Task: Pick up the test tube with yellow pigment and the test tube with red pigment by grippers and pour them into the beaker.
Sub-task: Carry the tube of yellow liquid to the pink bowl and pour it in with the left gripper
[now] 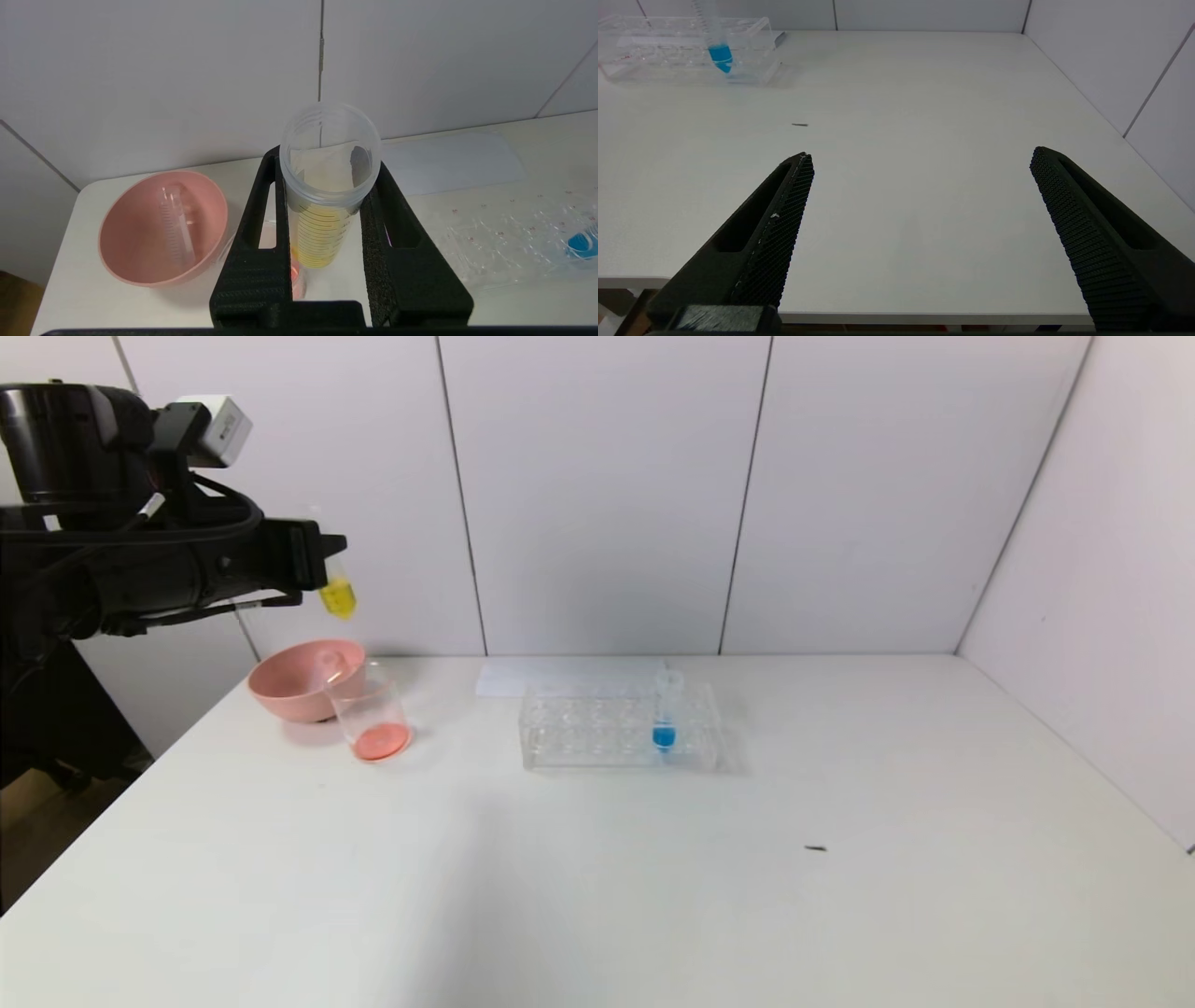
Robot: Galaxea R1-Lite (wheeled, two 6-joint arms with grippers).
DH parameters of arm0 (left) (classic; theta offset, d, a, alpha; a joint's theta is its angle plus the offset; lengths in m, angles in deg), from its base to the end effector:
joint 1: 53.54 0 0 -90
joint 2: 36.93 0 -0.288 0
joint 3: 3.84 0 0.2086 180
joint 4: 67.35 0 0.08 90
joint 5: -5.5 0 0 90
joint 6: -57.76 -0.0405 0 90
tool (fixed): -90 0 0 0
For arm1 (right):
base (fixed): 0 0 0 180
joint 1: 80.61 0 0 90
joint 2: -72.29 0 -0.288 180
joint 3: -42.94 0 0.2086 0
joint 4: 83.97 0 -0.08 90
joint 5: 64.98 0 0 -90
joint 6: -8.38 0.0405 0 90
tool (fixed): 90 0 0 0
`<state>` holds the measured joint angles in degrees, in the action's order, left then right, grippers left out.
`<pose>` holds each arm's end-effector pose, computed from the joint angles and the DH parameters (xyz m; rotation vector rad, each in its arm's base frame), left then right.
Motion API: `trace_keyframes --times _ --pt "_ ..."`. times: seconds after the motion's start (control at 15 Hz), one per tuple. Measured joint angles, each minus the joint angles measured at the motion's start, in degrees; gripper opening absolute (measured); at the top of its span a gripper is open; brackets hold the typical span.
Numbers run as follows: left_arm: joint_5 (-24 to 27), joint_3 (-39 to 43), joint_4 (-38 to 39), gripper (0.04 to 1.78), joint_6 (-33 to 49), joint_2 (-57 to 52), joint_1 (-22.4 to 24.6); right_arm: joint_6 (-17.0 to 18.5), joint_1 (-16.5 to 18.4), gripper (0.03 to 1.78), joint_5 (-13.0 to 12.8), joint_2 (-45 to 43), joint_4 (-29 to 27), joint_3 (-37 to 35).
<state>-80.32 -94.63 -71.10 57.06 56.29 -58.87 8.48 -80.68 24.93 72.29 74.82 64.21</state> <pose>0.3425 -0.0349 0.2657 0.0133 0.1070 -0.1665 0.0269 0.0000 0.0758 0.0017 -0.0010 -0.0003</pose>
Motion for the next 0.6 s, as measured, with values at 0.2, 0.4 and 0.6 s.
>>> trace_keyframes --times 0.2,0.4,0.6 --pt "2.8 0.1 -0.7 0.44 0.1 0.0 3.4 0.0 0.0 1.7 0.0 0.0 0.0 0.0" --pt "3.2 0.2 -0.7 0.44 0.1 0.1 5.5 0.0 0.0 1.7 0.0 0.0 0.0 0.0" --pt "4.4 0.2 -0.7 0.44 0.0 0.5 7.7 0.0 0.0 1.7 0.0 0.0 0.0 0.0"
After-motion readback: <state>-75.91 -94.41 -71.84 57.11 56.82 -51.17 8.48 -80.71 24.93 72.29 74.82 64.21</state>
